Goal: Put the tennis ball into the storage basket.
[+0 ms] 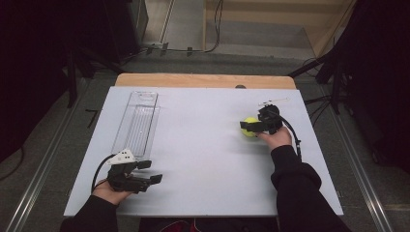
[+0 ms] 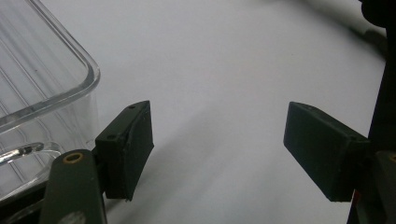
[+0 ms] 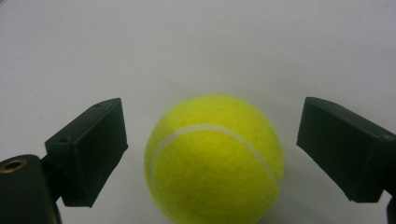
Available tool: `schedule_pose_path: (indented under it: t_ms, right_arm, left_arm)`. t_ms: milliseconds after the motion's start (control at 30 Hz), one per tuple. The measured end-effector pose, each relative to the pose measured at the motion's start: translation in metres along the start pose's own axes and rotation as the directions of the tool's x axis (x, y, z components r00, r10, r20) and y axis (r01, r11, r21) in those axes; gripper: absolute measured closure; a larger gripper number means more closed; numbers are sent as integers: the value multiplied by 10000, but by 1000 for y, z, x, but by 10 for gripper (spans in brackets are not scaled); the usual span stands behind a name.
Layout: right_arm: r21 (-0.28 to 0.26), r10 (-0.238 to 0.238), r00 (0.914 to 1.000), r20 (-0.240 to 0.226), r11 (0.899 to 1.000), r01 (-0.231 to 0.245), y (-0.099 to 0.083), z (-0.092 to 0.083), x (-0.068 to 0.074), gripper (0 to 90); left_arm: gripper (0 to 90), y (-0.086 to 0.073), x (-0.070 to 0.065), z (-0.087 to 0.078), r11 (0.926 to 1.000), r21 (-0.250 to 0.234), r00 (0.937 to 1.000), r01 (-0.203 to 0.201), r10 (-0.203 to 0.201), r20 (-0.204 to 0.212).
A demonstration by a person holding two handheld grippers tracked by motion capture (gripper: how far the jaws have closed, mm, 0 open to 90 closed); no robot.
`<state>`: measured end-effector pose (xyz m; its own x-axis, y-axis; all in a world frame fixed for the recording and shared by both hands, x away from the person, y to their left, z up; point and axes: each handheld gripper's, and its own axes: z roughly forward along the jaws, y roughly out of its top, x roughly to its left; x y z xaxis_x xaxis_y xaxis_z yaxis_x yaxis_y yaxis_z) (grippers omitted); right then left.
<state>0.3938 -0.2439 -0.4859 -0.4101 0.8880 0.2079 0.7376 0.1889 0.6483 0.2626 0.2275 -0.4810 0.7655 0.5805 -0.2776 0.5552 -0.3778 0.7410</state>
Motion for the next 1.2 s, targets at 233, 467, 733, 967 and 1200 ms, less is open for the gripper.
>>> schedule_pose_path:
  t_ms: [233,467,733,967,1200]
  right_arm:
    - [319,-72,10000,-6,9995,72,-7,12,3,68]
    - [563,-148,9999,-28,9983,149,-12,17,3,142]
    - [658,-250,9997,82,9975,244,-13,16,1,228]
    - [648,-285,9995,108,9975,277,-12,15,1,231]
    - [389,-277,9996,-43,9989,278,-8,6,2,231]
  left_arm:
    - [244,0,0,0,10000,-11,10000,3,-3,-1]
    - [244,0,0,0,10000,-6,10000,-14,14,-4]
    - [244,0,0,-1,10000,-35,10000,-37,37,-3]
    - [244,0,0,-1,10000,-46,10000,-42,42,2]
    - [244,0,0,0,10000,-40,10000,-31,31,-6]
